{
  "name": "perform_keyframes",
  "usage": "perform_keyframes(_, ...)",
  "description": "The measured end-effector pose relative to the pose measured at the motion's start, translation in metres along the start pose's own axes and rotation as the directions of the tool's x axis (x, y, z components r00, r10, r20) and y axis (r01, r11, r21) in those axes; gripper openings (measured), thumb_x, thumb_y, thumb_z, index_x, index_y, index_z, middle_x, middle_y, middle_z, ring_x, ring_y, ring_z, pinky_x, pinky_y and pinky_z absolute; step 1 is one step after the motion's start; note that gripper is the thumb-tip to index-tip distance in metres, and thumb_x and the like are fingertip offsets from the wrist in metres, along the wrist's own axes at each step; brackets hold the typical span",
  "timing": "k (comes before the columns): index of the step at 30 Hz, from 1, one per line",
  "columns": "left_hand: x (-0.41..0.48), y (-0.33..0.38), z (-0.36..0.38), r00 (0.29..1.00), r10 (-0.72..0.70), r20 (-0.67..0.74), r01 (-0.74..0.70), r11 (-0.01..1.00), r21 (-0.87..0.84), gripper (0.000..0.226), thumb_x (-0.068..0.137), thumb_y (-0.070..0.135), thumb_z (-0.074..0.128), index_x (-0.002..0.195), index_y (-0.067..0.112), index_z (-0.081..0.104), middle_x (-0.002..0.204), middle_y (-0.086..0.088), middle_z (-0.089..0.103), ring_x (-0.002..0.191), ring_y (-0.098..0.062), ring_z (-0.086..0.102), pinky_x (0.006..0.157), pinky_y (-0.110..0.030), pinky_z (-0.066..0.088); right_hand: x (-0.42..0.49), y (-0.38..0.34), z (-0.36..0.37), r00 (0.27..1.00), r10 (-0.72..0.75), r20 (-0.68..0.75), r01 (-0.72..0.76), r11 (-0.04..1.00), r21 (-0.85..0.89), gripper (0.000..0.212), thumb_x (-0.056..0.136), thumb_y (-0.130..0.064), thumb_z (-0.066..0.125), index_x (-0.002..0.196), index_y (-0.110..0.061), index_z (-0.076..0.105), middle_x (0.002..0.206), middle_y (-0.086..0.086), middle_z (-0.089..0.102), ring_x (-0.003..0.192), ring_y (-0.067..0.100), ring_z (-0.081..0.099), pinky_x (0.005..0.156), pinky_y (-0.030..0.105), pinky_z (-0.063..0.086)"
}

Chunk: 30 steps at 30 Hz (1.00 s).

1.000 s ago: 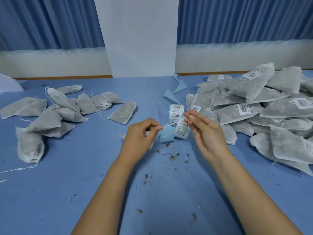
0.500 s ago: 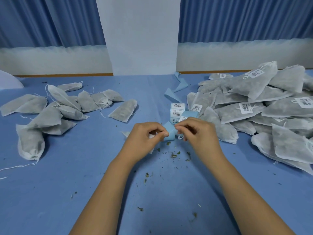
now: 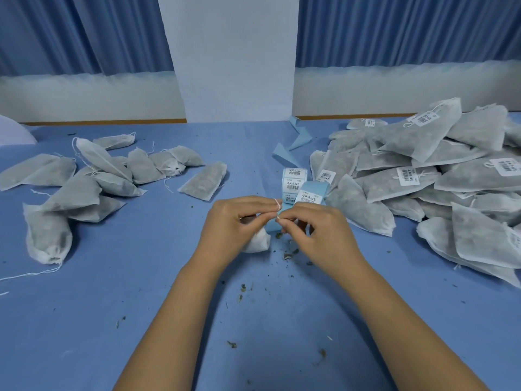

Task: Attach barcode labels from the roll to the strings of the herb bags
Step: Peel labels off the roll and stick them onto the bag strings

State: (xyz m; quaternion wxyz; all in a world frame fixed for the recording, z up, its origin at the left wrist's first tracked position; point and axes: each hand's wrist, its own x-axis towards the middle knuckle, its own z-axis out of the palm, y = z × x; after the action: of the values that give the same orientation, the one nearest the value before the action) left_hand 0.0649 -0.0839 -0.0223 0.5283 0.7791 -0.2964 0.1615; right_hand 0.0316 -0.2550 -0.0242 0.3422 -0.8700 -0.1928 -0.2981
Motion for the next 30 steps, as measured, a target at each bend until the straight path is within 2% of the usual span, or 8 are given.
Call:
perform_keyframes(4,0.001,-0.002,0.001,0.99,-0.009,0.138,-0.002,0.997,0.079,0.006,0.079,0.011,0.077,0.083,0.014,0.08,0.088,0.01,0.074,0.082,-0.005,0.068,0.075,-0.026,0.053,0.002,0.002,-0.01,0.98,-0.184,-0.079,0.173,0.977,-0.122,0.009,0.085,-0.013,0.066,0.08,-0.012,0.074,0.073,-0.004,0.068,0.063,0.015,0.061,0.053,0.035,0.051)
perform_keyframes(7,0.0,0.001,0.01,0.982,-0.077,0.172,0.073,0.997,0.026,0.007,0.078,0.009,0.079,0.077,0.016,0.079,0.092,0.011,0.066,0.071,-0.007,0.059,0.068,-0.018,0.044,0.003,0.006,-0.01,0.968,-0.215,-0.128,0.193,0.967,-0.167,0.009,0.086,-0.012,0.065,0.08,-0.012,0.072,0.071,-0.003,0.066,0.063,0.015,0.06,0.05,0.033,0.049)
perform_keyframes(11,0.0,0.004,0.013,0.995,-0.088,0.052,0.09,0.994,-0.055,0.016,0.079,0.01,0.078,0.073,0.025,0.076,0.082,0.011,0.07,0.071,-0.005,0.062,0.068,-0.016,0.047,0.004,0.011,-0.01,0.977,0.045,-0.208,-0.049,0.999,-0.015,0.007,0.087,-0.016,0.068,0.081,-0.014,0.072,0.074,-0.007,0.066,0.062,0.013,0.058,0.055,0.029,0.045)
perform_keyframes(15,0.001,0.004,0.015,0.98,-0.133,-0.15,0.127,0.991,-0.049,0.029,0.081,0.008,0.075,0.067,0.033,0.073,0.07,0.016,0.071,0.066,-0.001,0.065,0.065,-0.011,0.047,0.003,0.01,-0.001,0.965,0.26,-0.031,-0.257,0.962,0.088,0.011,0.086,-0.018,0.068,0.076,-0.021,0.072,0.067,-0.012,0.067,0.062,0.012,0.059,0.067,0.037,0.05)
perform_keyframes(21,0.0,0.005,0.016,0.965,-0.208,-0.162,0.187,0.973,-0.138,0.024,0.081,0.009,0.073,0.067,0.029,0.075,0.072,0.011,0.072,0.068,-0.005,0.066,0.066,-0.014,0.049,0.0,0.0,0.004,0.936,0.321,0.143,-0.347,0.911,0.223,0.018,0.084,-0.021,0.069,0.07,-0.033,0.069,0.064,-0.007,0.067,0.062,0.017,0.055,0.064,0.037,0.047)
perform_keyframes(23,0.001,0.006,0.017,0.967,-0.212,-0.144,0.195,0.973,-0.123,0.021,0.081,0.008,0.074,0.069,0.025,0.074,0.071,0.013,0.07,0.063,-0.006,0.059,0.062,-0.013,0.045,0.001,0.001,0.004,0.941,0.327,0.083,-0.337,0.917,0.213,0.014,0.083,-0.024,0.071,0.072,-0.032,0.067,0.071,-0.007,0.067,0.067,0.018,0.054,0.069,0.04,0.049)
perform_keyframes(26,0.002,0.006,0.018,0.972,-0.2,-0.123,0.186,0.976,-0.113,0.02,0.082,0.004,0.072,0.07,0.021,0.072,0.069,0.015,0.065,0.055,-0.003,0.049,0.056,-0.01,0.037,0.002,0.001,0.002,0.939,0.343,-0.003,-0.325,0.894,0.309,0.011,0.078,-0.031,0.076,0.079,-0.03,0.065,0.078,-0.014,0.065,0.072,0.011,0.05,0.073,0.026,0.045)
perform_keyframes(30,0.002,0.008,0.019,0.961,-0.264,-0.079,0.252,0.958,-0.135,0.022,0.084,0.006,0.071,0.068,0.022,0.07,0.066,0.011,0.064,0.057,-0.004,0.05,0.057,-0.012,0.039,0.003,0.001,0.003,0.939,0.342,0.027,-0.329,0.873,0.36,0.015,0.081,-0.016,0.072,0.074,-0.029,0.067,0.076,-0.015,0.063,0.075,0.013,0.052,0.075,0.022,0.043)
